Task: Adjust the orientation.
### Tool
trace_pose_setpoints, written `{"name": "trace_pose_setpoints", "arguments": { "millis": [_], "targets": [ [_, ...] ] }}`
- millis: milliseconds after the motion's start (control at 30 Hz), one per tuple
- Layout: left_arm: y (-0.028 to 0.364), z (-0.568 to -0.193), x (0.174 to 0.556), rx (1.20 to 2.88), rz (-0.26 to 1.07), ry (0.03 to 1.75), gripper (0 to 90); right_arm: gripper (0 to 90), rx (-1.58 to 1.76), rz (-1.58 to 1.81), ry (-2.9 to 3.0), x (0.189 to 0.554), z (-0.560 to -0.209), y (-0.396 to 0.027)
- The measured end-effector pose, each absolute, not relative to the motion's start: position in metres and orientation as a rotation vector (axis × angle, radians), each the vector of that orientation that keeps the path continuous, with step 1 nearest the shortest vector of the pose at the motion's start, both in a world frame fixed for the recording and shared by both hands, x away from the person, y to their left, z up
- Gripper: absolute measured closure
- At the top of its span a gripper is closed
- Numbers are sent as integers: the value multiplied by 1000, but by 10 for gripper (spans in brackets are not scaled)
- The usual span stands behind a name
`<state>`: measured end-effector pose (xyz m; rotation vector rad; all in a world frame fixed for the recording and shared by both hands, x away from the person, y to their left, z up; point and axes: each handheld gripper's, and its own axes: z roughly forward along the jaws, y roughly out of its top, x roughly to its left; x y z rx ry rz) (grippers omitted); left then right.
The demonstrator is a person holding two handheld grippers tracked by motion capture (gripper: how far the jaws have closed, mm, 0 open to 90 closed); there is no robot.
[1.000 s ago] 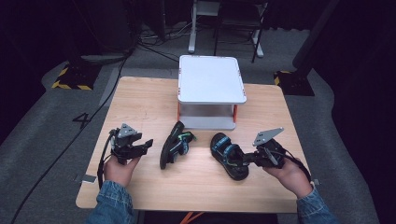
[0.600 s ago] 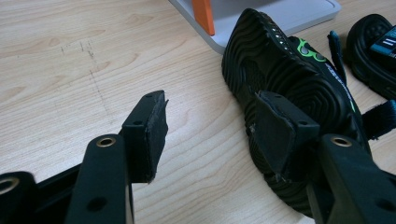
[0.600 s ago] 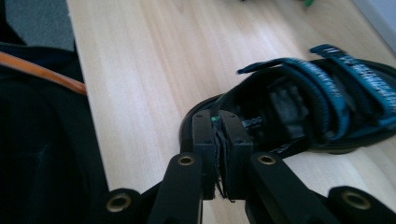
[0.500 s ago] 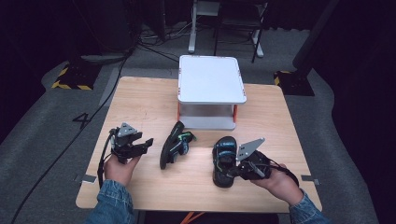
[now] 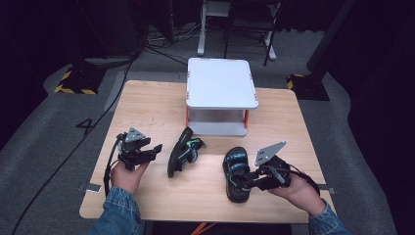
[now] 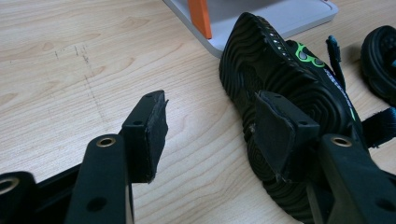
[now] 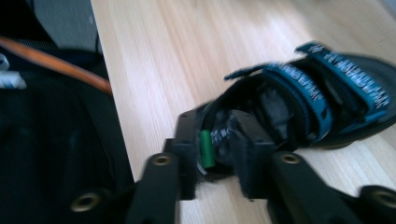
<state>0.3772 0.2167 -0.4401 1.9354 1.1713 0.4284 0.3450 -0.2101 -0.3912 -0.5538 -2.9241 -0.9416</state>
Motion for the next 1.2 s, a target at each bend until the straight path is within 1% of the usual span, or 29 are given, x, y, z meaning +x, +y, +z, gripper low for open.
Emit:
{"name": "trace_pose_setpoints", "arguments": {
  "millis": [67, 100, 133, 167, 233, 300, 367, 533, 733, 933, 1133, 1200],
  "targets": [
    [217, -440, 378, 1941, 425, 1167, 445, 591, -597, -1029, -2925, 347, -387, -212],
    [217, -441, 378, 1942, 425, 1168, 443, 563, -629, -1080, -2924, 348, -386, -213],
    [217, -440, 378, 1945, 428, 1168, 442, 524, -689, -1178, -2916, 352, -384, -215],
    [216, -441, 378, 1943, 431, 1168, 442, 506, -719, -1213, -2916, 354, -384, -216],
    [216, -440, 378, 1941, 430, 1171, 442, 505, -773, -1256, -2912, 357, -384, -217],
    [216, -440, 377, 1938, 429, 1176, 441, 473, -845, -1311, -2905, 363, -386, -218],
    [217, -441, 378, 1942, 428, 1175, 441, 465, -929, -1363, -2903, 370, -388, -220],
    [218, -441, 377, 1941, 432, 1186, 441, 428, -987, -1375, -2879, 382, -396, -220],
    [224, -441, 371, 1930, 441, 1212, 440, 424, -977, -1340, -2899, 389, -401, -211],
    [233, -442, 364, 1915, 447, 1250, 438, 419, -910, -1296, -2923, 402, -400, -190],
    [245, -443, 357, 1893, 456, 1285, 436, 421, -805, -1183, -2963, 418, -405, -153],
    [248, -443, 356, 1875, 453, 1295, 436, 422, -798, -1175, -2960, 420, -406, -148]
  ]
}}
